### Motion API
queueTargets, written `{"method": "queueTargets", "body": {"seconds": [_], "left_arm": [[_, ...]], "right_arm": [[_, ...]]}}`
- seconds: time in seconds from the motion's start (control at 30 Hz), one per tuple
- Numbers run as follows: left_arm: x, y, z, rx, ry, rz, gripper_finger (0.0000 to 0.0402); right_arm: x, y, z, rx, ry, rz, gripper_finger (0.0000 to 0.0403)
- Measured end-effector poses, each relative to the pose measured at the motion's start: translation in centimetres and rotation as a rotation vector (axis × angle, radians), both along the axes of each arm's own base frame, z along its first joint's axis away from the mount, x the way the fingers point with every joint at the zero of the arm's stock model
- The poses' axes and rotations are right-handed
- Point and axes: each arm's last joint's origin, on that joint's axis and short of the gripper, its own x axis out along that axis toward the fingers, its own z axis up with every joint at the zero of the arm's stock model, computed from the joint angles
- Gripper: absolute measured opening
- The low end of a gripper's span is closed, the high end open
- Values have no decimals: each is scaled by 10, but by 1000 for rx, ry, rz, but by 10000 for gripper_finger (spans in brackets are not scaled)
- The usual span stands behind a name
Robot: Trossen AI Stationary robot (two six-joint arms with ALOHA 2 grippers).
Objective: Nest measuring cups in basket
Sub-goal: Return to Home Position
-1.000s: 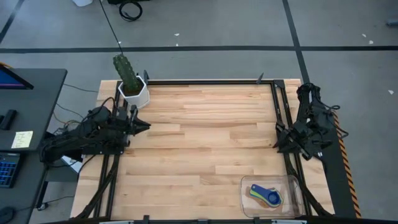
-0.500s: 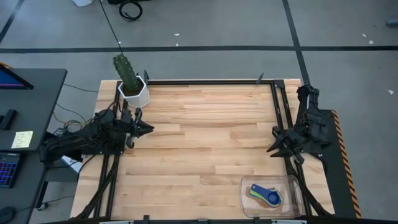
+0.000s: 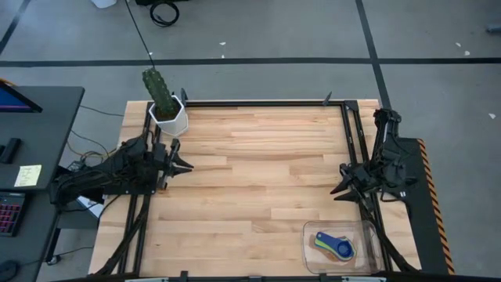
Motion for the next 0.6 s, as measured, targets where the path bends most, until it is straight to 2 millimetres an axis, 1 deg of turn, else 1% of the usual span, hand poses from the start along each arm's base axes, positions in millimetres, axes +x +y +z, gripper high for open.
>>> {"method": "queueTargets", "body": {"seconds": [0.07, 0.2, 0.33, 0.5, 0.6], "left_arm": [[0, 0, -3, 8, 24, 1, 52], [-1, 1, -10, -11, 97, 60, 52], [-1, 2, -10, -3, 102, 64, 52], [-2, 1, -15, -5, 156, 62, 52], [-2, 1, -16, -24, 167, 63, 52]], "right_arm": [[0, 1, -2, 6, 7, -2, 114], [1, 2, -5, 8, 7, 3, 114], [1, 2, -5, 5, 8, 6, 114], [0, 3, -6, 26, 23, 32, 114], [0, 4, -6, 31, 32, 77, 114]]}}
